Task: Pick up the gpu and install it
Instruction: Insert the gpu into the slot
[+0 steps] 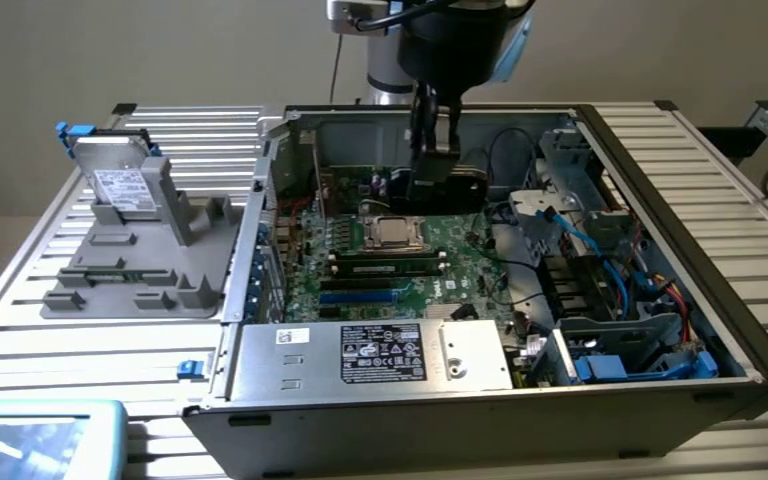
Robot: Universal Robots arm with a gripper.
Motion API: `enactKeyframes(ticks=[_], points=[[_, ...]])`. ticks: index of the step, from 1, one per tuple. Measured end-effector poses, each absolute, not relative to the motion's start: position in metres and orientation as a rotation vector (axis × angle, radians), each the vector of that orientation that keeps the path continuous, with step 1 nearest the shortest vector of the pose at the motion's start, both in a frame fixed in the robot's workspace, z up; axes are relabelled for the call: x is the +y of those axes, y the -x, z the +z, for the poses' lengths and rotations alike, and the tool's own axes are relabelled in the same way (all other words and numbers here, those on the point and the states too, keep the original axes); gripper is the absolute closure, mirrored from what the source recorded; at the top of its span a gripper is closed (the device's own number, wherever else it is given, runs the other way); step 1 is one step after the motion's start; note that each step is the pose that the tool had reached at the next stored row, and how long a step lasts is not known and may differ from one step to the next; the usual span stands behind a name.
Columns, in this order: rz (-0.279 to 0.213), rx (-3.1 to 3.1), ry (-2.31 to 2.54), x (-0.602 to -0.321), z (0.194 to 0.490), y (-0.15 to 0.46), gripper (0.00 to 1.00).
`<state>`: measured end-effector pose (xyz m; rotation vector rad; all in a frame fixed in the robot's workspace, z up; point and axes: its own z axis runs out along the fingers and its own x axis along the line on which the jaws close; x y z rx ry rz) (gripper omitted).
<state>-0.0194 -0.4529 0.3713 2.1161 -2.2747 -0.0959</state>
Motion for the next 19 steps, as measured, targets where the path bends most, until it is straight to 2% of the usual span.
enactKeyframes(ticks=[15, 19], points=[[-0.095, -2.219, -2.171, -0.4526, 0.3705, 0.0194, 0.72], [-0.073, -2.209, -2.16, -0.4468, 0.3682, 0.0198, 0.72]])
